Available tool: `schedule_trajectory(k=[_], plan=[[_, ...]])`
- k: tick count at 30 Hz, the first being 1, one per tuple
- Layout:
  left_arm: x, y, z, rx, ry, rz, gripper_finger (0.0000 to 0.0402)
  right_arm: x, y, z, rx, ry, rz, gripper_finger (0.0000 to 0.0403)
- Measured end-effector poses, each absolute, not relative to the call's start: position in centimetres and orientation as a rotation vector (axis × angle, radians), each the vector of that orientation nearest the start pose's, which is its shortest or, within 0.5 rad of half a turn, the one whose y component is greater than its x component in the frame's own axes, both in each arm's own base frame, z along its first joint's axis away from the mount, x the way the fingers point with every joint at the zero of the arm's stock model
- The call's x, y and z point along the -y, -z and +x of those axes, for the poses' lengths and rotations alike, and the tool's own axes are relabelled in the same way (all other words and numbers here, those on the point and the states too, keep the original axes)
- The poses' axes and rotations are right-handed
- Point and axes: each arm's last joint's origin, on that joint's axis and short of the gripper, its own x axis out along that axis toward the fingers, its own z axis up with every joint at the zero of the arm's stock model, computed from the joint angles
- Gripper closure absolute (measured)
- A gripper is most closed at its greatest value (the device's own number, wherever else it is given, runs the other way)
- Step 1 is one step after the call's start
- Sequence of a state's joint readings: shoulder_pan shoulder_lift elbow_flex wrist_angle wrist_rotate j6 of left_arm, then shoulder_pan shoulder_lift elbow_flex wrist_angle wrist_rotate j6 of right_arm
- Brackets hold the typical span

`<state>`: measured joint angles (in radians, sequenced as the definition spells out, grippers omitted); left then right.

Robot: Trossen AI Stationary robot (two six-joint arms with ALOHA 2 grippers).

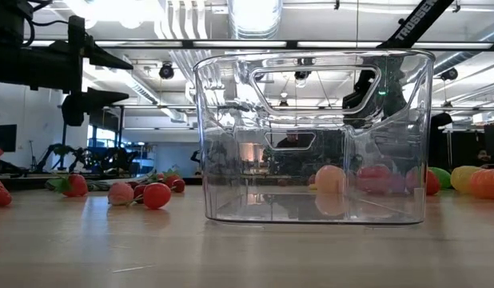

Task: Pick and placing Produce into tupperware
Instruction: Put the cabbage into the transparent bin

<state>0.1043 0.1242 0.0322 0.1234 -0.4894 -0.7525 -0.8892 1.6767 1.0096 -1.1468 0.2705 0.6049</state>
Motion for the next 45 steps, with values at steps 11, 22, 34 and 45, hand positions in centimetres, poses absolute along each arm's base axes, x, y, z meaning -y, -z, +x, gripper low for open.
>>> schedule_trajectory(k=[11,22,34,45], plan=[[-2.1,-17.7,10.1,0.202,-0.42,-0.745,0.0125,20.0,-15.9,15.6,-1.701,1.309,0.911,0.0134],[-2.0,-17.6,10.1,0.198,-0.411,-0.746,0.0125,20.0,-13.2,15.7,-1.826,1.209,1.042,0.0132],[-2.0,-17.7,10.1,0.197,-0.408,-0.746,0.0125,21.0,-14.9,16.4,-1.643,1.226,0.956,0.0132],[-2.0,-17.6,10.1,0.195,-0.403,-0.746,0.0125,21.3,-14.3,16.7,-1.617,1.225,0.951,0.0159]])
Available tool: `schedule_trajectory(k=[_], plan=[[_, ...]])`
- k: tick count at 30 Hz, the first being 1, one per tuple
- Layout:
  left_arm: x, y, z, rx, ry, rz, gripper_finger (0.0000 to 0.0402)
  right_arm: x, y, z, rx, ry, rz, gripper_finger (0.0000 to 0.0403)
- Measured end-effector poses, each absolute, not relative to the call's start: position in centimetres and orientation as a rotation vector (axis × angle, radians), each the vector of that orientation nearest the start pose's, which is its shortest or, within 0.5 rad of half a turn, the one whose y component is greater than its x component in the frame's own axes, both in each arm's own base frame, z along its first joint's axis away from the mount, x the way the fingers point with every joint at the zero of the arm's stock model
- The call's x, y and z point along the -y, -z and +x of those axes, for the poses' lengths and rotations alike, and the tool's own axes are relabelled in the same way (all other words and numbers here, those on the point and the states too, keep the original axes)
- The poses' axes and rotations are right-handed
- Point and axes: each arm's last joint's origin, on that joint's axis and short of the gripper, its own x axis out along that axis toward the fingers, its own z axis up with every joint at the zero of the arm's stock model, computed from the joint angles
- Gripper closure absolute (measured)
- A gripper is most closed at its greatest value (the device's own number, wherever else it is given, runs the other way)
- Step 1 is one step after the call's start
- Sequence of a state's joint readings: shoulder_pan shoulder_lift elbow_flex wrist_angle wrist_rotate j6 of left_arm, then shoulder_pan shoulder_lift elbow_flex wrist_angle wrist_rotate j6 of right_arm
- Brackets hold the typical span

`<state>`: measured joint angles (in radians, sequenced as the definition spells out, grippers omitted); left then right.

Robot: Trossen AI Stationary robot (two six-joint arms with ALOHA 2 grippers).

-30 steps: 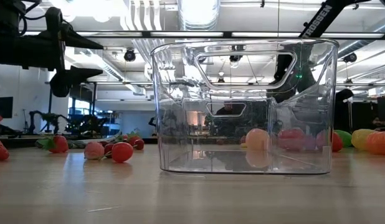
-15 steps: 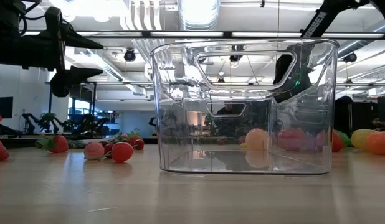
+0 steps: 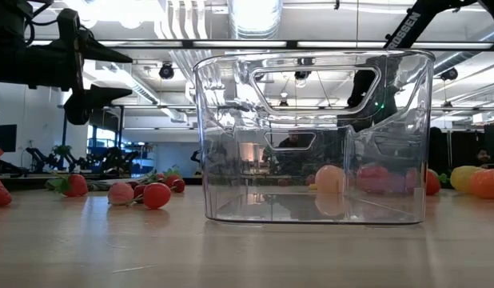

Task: Pick and placing Produce into tupperware
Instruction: Put the cabbage into the transparent bin

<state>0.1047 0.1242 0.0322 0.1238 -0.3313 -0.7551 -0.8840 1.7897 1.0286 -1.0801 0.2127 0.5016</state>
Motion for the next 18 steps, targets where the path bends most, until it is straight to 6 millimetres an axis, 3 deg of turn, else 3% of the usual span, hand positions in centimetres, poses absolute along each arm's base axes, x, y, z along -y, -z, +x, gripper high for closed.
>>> schedule_trajectory(k=[5,11,15,18], plan=[[-2.0,-17.7,10.1,0.194,-0.401,-0.747,0.0125,21.2,-14.3,16.7,-1.624,1.203,0.971,0.018],[-2.0,-17.6,10.1,0.194,-0.4,-0.747,0.0125,20.5,-15.0,17.4,-1.605,1.127,1.029,0.0161],[-2.0,-17.7,10.1,0.194,-0.4,-0.745,0.0125,19.7,-17.0,18.8,-1.512,1.049,1.053,0.0155],[-2.0,-17.6,10.1,0.193,-0.4,-0.745,0.0125,18.5,-19.6,20.4,-1.408,0.973,1.04,0.0162]])
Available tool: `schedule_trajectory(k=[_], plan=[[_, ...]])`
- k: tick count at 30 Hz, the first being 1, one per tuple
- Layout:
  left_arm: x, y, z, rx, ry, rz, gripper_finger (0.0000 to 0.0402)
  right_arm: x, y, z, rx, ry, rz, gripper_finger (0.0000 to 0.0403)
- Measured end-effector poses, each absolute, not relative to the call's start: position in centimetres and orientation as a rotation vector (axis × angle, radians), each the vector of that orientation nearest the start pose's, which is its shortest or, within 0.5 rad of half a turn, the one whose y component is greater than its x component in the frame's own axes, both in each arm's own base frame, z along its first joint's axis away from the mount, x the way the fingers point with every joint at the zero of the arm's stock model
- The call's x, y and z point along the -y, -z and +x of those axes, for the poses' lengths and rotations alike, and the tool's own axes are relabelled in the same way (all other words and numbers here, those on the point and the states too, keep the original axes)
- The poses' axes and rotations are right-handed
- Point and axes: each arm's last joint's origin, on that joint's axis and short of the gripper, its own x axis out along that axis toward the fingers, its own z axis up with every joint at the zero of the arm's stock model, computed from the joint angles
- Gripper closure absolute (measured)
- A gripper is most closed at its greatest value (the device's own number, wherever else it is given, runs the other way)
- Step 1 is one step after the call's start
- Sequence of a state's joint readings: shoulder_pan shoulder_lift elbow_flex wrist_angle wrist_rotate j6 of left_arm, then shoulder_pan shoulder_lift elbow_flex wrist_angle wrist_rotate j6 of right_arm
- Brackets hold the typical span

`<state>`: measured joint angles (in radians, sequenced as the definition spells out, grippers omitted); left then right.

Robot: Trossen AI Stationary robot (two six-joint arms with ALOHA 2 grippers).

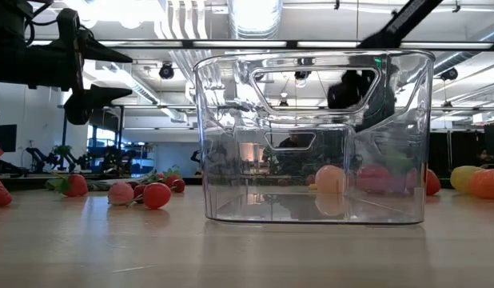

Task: Pick and placing Produce into tupperware
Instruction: Put the cabbage into the transparent bin

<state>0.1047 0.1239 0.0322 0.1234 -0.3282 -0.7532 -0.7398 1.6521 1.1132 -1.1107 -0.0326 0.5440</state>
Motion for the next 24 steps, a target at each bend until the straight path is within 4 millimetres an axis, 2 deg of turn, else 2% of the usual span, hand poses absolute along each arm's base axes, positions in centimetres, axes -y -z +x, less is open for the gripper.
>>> schedule_trajectory(k=[3,7,9,12,15,18,24], plan=[[-2.0,-17.6,10.1,0.193,-0.4,-0.745,0.0125,16.3,-22.9,22.4,-1.292,0.879,0.997,0.0169],[-2.0,-17.7,10.1,0.194,-0.4,-0.744,0.0125,11.9,-27.3,25.5,-1.129,0.681,0.938,0.0168],[-2.0,-17.6,10.1,0.193,-0.4,-0.744,0.0125,9.5,-28.9,27.0,-1.064,0.601,0.918,0.0165],[-2.0,-17.7,10.1,0.193,-0.4,-0.744,0.0125,6.5,-30.2,28.7,-1.0,0.508,0.911,0.0159],[-2.0,-17.6,10.1,0.193,-0.4,-0.744,0.0125,4.5,-30.4,30.2,-0.948,0.455,0.939,0.0157],[-2.0,-17.7,10.1,0.196,-0.396,-0.744,0.0125,3.1,-29.7,31.5,-0.96,0.449,0.967,0.0156],[-1.9,-17.7,10.1,0.183,-0.373,-0.746,0.0125,-0.2,-27.2,33.8,-1.072,0.445,0.98,0.0139]])
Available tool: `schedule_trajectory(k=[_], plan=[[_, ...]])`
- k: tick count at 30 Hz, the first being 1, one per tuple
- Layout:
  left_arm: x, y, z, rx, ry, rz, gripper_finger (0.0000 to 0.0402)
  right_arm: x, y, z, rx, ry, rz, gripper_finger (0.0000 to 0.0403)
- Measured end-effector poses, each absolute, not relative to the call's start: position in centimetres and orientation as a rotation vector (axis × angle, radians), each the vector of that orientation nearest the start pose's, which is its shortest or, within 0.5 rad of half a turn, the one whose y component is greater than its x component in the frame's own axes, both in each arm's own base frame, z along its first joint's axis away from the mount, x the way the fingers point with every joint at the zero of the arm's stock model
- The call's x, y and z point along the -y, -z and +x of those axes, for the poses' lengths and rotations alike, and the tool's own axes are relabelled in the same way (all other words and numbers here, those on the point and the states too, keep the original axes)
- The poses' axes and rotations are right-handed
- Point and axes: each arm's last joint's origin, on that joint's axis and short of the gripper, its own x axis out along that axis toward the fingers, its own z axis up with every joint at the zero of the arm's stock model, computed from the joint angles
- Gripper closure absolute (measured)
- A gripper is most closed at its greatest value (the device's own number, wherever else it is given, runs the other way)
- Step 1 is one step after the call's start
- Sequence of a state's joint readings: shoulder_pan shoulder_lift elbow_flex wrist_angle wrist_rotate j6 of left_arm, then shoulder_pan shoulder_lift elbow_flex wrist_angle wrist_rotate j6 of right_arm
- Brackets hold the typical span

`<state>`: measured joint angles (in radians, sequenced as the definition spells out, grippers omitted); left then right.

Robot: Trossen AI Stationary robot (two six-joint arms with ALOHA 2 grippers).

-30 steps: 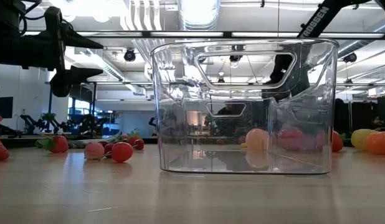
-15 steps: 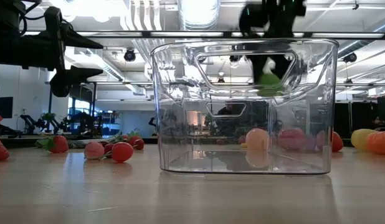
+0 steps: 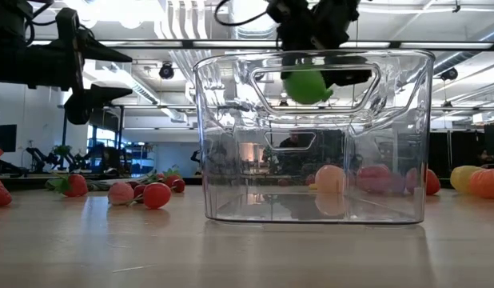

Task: Pick and placing Produce into tupperware
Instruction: Put the cabbage into the transparent bin, then put the watermelon into the transparent bin

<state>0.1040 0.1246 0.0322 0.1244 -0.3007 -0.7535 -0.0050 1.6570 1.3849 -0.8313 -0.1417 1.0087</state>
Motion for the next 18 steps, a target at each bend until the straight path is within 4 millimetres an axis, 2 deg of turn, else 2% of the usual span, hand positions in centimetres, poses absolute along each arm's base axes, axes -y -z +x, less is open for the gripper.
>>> schedule_trajectory(k=[5,8,13,18], plan=[[-1.9,-17.7,10.1,0.183,-0.369,-0.746,0.0125,-3.0,-26.3,35.9,-1.088,0.487,0.97,0.0117],[-1.9,-17.7,10.1,0.184,-0.367,-0.746,0.0125,-4.1,-26.8,36.8,-1.054,0.511,0.952,0.0102],[-1.9,-18.1,10.1,0.216,-0.335,-0.752,0.0125,-4.9,-29.4,37.0,-0.963,0.569,0.879,0.008],[-1.5,-19.6,10.0,0.239,-0.196,-0.751,0.0126,-4.6,-33.1,36.2,-0.87,0.616,0.774,0.0072]])
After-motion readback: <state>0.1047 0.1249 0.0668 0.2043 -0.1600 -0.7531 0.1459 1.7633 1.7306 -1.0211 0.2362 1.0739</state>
